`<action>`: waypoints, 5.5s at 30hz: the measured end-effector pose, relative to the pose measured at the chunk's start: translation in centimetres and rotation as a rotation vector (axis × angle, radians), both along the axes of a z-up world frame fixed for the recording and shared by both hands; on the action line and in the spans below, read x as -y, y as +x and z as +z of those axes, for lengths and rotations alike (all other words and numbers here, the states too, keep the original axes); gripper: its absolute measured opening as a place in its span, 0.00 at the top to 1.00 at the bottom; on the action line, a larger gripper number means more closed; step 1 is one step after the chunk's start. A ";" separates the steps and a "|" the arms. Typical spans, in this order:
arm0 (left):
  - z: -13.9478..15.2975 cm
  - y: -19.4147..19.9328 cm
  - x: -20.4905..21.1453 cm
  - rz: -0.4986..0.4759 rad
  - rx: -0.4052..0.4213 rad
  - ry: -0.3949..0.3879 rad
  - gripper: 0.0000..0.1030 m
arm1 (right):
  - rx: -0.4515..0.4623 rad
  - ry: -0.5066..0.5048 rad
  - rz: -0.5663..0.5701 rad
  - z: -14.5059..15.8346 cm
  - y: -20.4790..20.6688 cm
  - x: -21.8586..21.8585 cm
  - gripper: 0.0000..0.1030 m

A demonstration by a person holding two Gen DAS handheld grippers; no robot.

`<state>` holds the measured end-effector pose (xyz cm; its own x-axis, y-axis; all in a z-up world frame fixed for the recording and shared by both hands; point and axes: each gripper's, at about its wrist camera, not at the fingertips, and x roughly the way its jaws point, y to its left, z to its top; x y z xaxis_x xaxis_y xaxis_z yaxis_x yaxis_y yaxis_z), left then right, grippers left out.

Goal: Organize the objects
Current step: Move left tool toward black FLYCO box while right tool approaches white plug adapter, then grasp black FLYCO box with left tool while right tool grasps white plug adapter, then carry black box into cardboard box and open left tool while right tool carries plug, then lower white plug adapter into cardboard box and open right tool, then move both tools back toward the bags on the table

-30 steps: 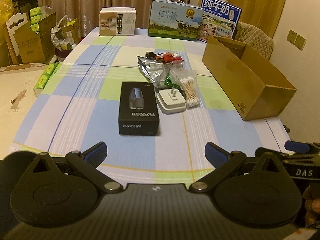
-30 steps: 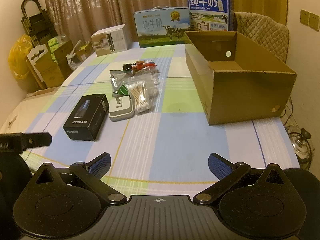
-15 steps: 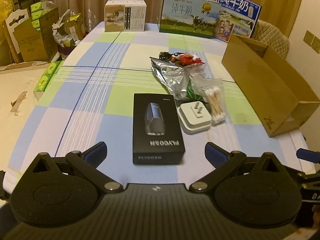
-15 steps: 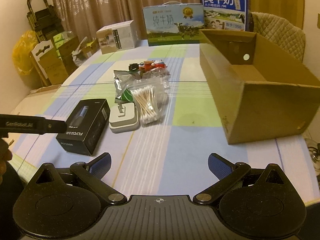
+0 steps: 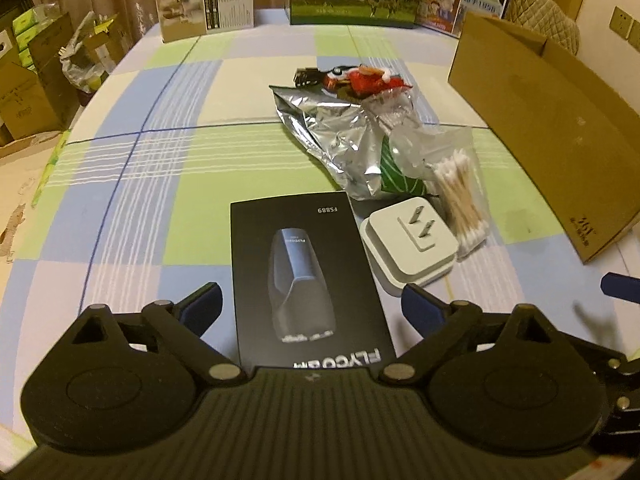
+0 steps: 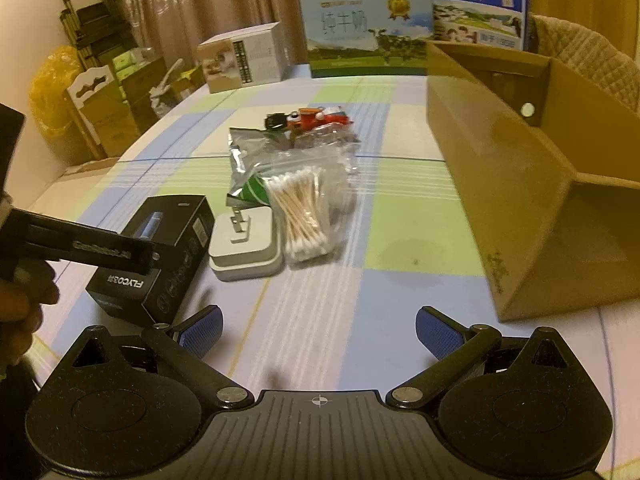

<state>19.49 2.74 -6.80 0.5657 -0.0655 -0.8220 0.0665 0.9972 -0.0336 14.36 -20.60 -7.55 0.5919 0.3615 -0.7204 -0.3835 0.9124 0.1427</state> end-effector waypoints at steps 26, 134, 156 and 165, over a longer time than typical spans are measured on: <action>-1.0 2.1 -5.4 0.049 0.006 -0.030 0.16 | 0.096 -0.087 0.229 -3.9 6.5 -9.7 0.24; 12.1 5.1 15.6 -0.162 0.171 -0.207 0.20 | 0.212 -0.001 -0.272 14.8 7.9 19.3 0.37; 13.0 -2.3 1.2 0.042 0.219 -0.152 0.17 | 0.211 0.036 -0.061 13.9 1.6 5.3 0.36; 10.5 -2.2 -1.8 0.084 0.186 -0.126 0.14 | 0.148 0.047 -0.029 9.9 2.6 2.7 0.36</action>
